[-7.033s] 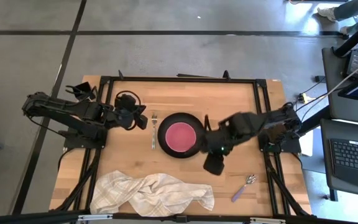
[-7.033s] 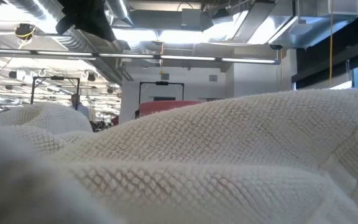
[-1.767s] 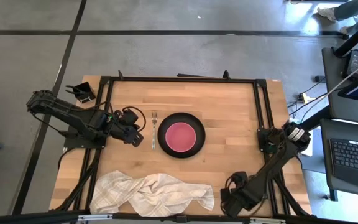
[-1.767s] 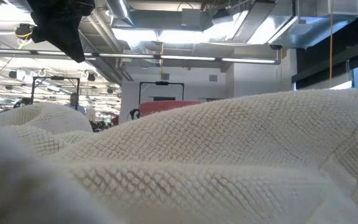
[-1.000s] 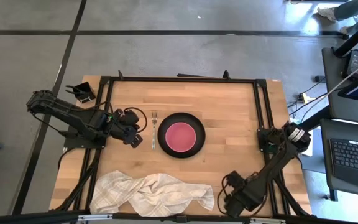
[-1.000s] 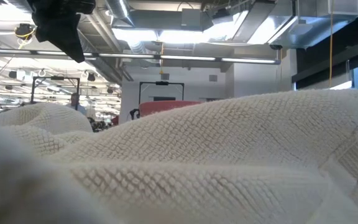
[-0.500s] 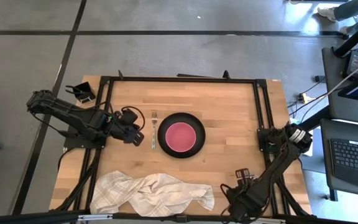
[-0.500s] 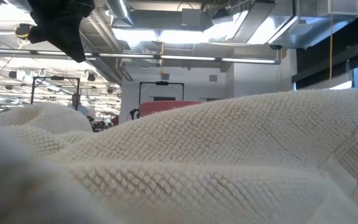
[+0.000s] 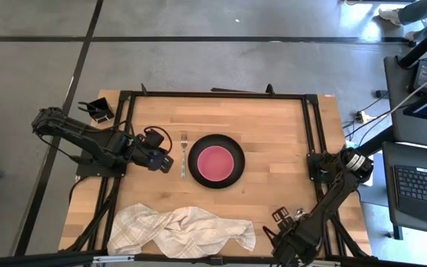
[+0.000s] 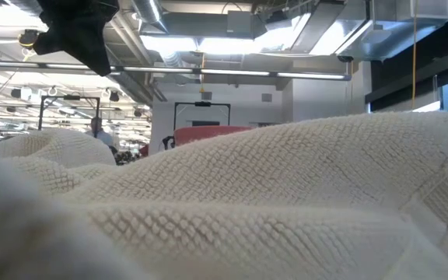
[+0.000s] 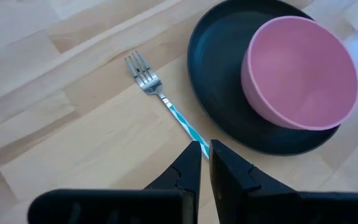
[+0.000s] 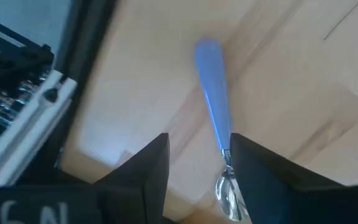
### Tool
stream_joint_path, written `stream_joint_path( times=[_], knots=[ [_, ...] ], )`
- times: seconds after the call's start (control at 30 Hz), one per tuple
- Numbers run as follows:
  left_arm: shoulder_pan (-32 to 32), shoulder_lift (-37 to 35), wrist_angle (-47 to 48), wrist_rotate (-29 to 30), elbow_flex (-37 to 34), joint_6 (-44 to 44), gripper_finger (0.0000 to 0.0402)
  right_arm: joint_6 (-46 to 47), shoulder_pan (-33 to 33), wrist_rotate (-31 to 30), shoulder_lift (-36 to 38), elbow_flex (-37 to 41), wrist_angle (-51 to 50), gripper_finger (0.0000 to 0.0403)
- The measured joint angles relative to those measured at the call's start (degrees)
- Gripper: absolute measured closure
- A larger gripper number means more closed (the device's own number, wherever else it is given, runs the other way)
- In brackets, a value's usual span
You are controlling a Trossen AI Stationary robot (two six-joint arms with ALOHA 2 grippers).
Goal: Set table place
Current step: Put the purple spoon into the pink bowl
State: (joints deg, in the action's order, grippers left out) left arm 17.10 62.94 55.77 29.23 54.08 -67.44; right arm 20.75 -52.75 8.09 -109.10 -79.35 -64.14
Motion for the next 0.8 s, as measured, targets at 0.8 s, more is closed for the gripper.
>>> stream_joint_path(
  times=[0.8],
  knots=[
    [2.5, 0.0, -3.0, -0.8, 0.0, -1.3, 0.0374, 4.3, 1.8, 0.9, 0.0, 8.9, 2.3, 0.0233]
  ],
)
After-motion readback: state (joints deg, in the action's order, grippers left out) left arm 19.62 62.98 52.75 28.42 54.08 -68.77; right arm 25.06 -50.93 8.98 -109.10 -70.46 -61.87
